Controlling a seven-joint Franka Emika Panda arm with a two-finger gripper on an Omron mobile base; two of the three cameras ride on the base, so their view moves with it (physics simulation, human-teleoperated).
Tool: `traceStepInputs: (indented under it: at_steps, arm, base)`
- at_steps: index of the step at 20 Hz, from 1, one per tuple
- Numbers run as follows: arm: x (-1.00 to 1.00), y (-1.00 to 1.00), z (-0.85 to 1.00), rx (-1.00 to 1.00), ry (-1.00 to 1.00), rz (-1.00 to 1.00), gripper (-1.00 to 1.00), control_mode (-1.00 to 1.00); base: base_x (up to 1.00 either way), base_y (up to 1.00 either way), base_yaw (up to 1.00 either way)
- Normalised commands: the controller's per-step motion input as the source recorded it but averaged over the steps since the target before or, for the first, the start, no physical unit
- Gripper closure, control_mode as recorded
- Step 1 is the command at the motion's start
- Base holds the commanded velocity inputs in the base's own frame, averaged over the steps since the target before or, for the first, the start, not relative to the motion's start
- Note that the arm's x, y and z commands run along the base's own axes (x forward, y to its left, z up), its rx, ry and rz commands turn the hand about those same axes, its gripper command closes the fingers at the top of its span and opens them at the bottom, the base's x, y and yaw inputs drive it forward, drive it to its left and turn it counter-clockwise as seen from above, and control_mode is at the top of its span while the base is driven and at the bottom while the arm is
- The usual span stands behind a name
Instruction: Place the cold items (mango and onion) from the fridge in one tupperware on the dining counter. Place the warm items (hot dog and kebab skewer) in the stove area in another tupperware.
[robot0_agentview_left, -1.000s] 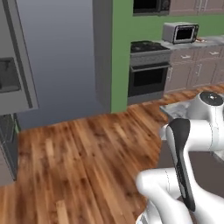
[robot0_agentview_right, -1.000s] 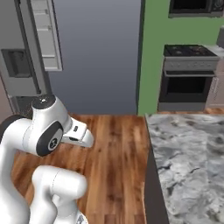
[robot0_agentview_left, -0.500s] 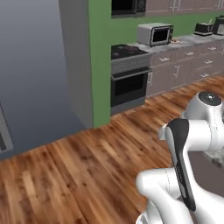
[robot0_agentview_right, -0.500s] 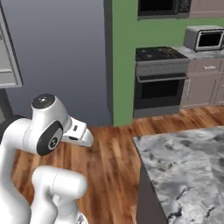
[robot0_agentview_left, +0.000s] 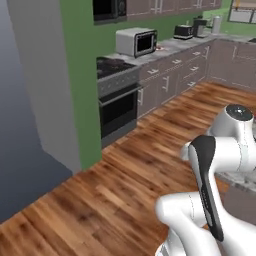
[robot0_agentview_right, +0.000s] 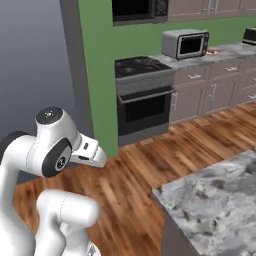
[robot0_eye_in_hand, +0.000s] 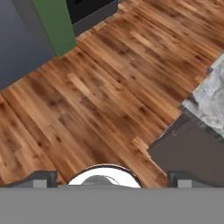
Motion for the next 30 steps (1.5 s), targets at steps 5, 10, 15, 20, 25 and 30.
traceStepInputs:
  at_steps: [5,10,15,20,25,30]
  arm:
    - [0.00,0.00,0.00,0.00,0.00,0.00,-1.00,1.00]
    - [0.00,0.00,0.00,0.00,0.00,0.00,-1.00,1.00]
    - [0.00,0.00,0.00,0.00,0.00,0.00,-1.00,1.00]
    - [0.00,0.00,0.00,0.00,0.00,0.00,-1.00,1.00]
    - [0.00,0.00,0.00,0.00,0.00,0.00,-1.00,1.00]
    - [0.00,0.00,0.00,0.00,0.00,0.00,-1.00,1.00]
  base:
    - [0.95,0.28,-0.44]
    - [0.92,0.20,-0.41]
    - [0.97,0.15,-0.29]
    - [1.00,0.20,-0.16]
    - [1.00,0.12,-0.06]
    - [1.00,0.02,0.00]
